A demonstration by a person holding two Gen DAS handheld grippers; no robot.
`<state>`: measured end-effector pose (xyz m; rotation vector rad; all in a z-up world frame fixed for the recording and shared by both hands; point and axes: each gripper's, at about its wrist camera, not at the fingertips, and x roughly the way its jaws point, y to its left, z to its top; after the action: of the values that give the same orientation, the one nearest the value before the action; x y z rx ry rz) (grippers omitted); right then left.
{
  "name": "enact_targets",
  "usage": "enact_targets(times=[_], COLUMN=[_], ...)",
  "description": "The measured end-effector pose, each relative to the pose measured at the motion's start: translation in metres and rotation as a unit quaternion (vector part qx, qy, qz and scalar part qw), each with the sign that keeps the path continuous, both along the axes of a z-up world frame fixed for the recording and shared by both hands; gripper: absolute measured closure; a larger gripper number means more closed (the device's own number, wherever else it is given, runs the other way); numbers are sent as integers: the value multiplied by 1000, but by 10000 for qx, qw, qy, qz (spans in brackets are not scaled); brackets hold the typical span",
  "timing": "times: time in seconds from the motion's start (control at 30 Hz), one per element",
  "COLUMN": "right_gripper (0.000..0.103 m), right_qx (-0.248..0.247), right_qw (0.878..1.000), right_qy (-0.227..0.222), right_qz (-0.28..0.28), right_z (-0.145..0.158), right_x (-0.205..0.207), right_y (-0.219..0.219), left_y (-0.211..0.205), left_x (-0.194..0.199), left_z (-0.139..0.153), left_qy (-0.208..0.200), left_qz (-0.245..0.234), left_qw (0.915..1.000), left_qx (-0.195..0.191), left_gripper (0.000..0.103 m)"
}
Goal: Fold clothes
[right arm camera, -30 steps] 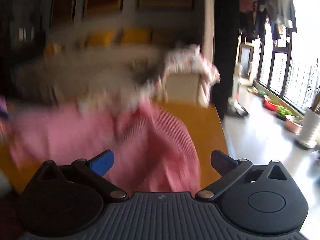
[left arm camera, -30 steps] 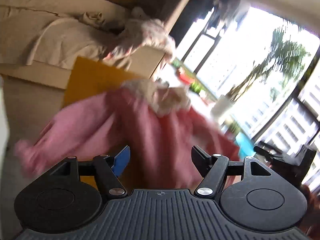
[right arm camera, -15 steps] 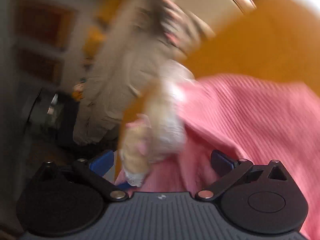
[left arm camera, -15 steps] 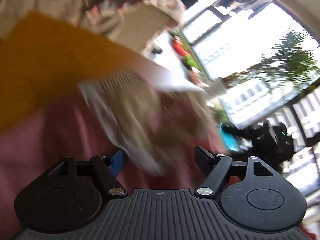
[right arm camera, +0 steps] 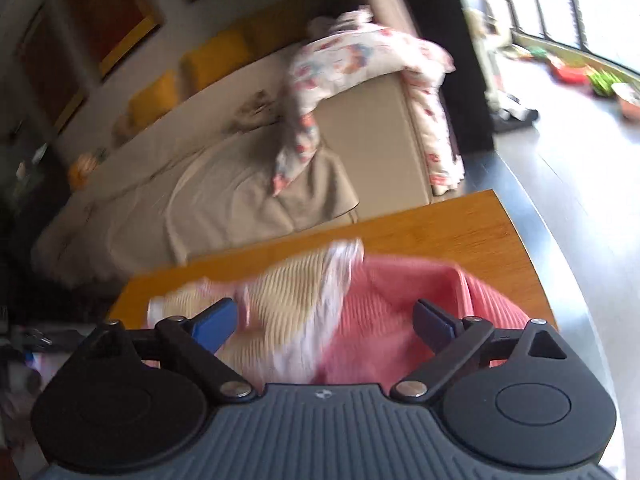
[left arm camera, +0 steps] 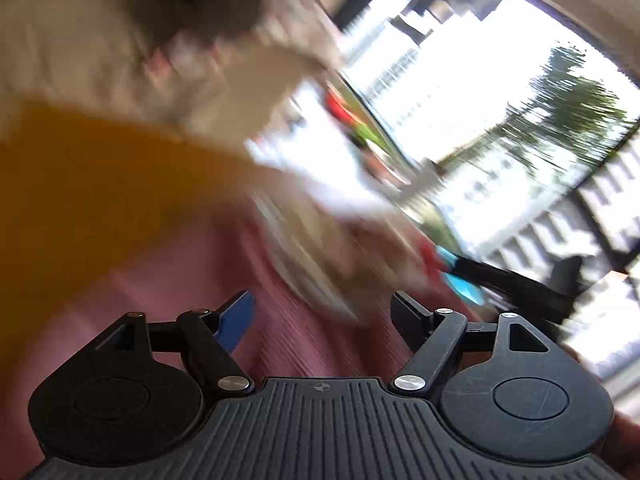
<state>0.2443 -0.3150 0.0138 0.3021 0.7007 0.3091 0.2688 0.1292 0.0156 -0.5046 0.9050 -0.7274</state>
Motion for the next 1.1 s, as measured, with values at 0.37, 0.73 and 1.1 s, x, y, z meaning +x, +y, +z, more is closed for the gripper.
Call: enact_targets(times=[0.37, 0.73, 1.1], right_gripper=[4, 3, 3], right_qx=[-350, -1171, -1550], right_qw=[9896, 9781, 9711], right_qy=[456, -83, -957], right_qz=[1319, 1716, 1540], right_z=[-31, 0, 23], right_x=[-112, -162, -175], right_y=[59, 82, 119], left_y=[-1, 2, -61], left_x=[12, -113, -163], left_z=[-27, 29, 0], left_qy=[210, -1511, -3077], left_qz=[541, -322, -466], left_qw=[9968, 9685, 8293], left_qx=[550, 1955, 4640], left_gripper=[34, 12, 94])
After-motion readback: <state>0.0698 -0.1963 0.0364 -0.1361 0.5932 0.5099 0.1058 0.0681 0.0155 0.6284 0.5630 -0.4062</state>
